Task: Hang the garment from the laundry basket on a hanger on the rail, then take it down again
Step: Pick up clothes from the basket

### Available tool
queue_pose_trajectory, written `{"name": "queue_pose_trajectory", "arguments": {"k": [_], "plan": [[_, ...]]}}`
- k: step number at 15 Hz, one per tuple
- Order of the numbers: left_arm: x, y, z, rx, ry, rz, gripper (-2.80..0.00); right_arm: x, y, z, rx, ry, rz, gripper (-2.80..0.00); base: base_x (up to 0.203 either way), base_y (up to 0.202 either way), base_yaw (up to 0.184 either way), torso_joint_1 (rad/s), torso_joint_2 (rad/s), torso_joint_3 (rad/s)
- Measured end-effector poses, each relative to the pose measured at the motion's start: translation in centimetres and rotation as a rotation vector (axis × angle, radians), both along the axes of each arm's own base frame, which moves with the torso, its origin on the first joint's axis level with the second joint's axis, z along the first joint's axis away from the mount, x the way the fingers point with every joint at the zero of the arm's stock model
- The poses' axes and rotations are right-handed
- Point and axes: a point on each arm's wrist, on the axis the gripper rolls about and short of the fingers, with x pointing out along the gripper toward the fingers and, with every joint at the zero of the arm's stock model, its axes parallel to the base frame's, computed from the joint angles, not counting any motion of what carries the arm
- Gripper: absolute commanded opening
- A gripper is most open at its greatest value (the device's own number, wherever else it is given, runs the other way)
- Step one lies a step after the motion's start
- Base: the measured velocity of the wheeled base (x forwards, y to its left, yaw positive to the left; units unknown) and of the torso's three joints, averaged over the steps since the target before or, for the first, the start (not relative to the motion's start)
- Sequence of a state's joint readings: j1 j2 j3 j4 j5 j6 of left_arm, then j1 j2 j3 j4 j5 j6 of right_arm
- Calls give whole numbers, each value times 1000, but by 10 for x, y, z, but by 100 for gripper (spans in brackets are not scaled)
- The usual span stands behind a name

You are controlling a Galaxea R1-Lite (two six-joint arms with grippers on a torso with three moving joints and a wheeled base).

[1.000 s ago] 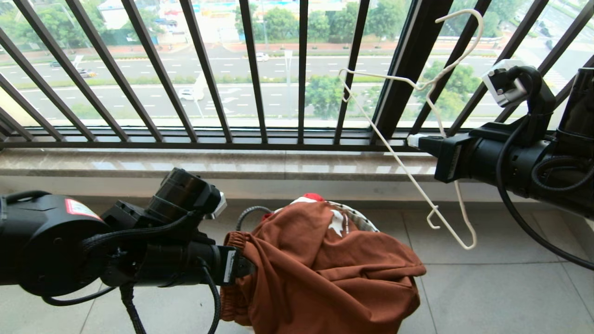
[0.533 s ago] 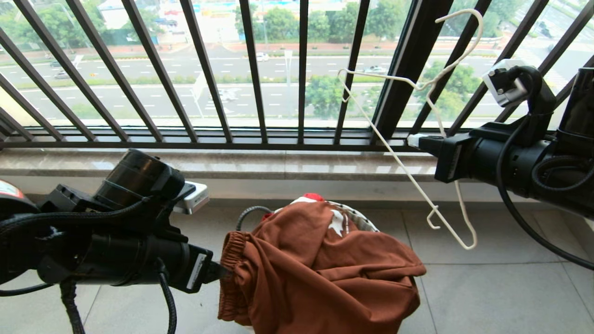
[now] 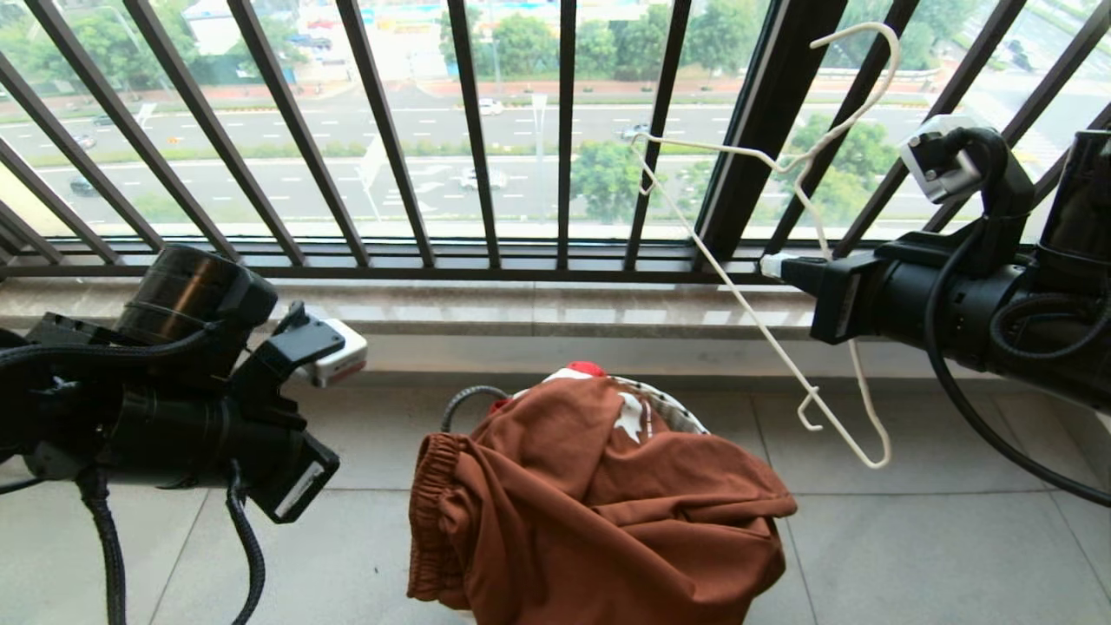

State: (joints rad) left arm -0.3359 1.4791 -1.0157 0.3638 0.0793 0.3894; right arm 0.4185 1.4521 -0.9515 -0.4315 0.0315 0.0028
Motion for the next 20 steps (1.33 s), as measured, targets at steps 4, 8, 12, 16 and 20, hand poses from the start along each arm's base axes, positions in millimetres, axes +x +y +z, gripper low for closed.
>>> {"name": "queue_pose_trajectory", "arguments": {"k": [4, 8, 12, 16, 20], "plan": [[11, 8, 14, 156, -130, -225, -280, 5, 2, -5, -10, 19, 1, -280, 0, 0, 0, 0, 0, 0], [15, 3, 23, 317, -125, -412, -280, 10, 5, -11, -19, 39, 2, -280, 0, 0, 0, 0, 0, 0], [25, -8, 21, 458, -134, -603, -280, 17, 9, -20, -33, 66, 5, -280, 0, 0, 0, 0, 0, 0], [32, -14, 11, 540, -141, -779, 0, 18, 12, -22, -38, 71, -5, -280, 0, 0, 0, 0, 0, 0], [49, -16, 2, 580, -159, -805, 0, 17, 15, -23, -40, 75, 3, -280, 0, 0, 0, 0, 0, 0]]}}
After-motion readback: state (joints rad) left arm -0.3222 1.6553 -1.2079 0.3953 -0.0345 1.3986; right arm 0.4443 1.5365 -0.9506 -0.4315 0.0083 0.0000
